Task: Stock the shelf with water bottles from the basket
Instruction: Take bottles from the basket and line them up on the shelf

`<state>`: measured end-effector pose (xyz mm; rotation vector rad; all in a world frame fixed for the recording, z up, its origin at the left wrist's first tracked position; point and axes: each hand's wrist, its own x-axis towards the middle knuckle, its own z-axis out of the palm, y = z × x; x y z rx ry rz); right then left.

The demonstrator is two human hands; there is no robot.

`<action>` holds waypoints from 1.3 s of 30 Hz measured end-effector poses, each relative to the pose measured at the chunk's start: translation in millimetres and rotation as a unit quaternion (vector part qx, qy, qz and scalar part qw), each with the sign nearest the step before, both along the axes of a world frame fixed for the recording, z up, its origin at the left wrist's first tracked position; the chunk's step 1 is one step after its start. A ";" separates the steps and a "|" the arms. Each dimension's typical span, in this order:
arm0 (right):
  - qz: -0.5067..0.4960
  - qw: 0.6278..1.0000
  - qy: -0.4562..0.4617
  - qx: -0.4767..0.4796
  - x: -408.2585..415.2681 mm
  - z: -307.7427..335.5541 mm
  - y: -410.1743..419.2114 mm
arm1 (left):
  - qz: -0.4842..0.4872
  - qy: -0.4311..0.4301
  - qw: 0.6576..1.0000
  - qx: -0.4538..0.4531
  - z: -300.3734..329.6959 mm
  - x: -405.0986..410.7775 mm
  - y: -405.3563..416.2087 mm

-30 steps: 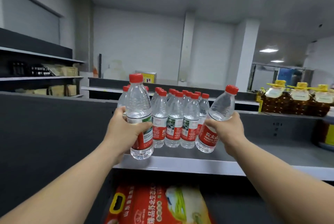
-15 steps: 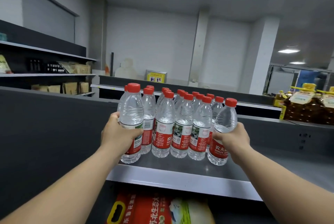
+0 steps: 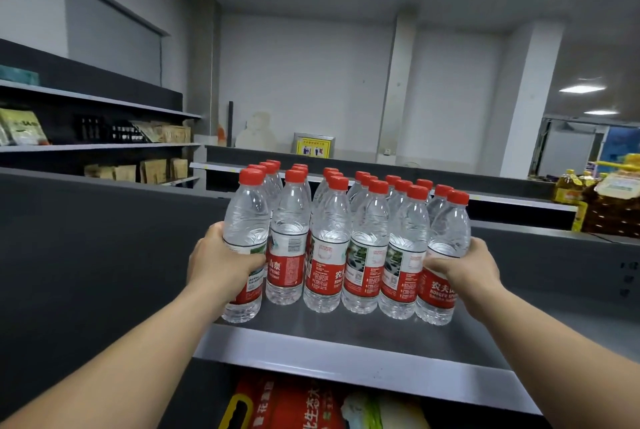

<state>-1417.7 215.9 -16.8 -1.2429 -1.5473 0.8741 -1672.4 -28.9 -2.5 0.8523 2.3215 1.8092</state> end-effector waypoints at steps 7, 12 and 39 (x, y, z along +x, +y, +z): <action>0.040 0.994 -0.074 -0.073 6.3 -15.4 -6.0 | 0.000 0.022 1.000 -0.008 -2.4 -1.2 0.5; 0.047 0.991 -0.088 -0.085 8.6 -26.0 -8.1 | -0.005 0.021 1.000 -0.017 -3.0 -1.1 -0.7; 0.039 0.998 -0.057 -0.004 -6.3 -36.0 -246.9 | -0.117 -0.070 0.987 -0.087 -67.3 45.2 -159.1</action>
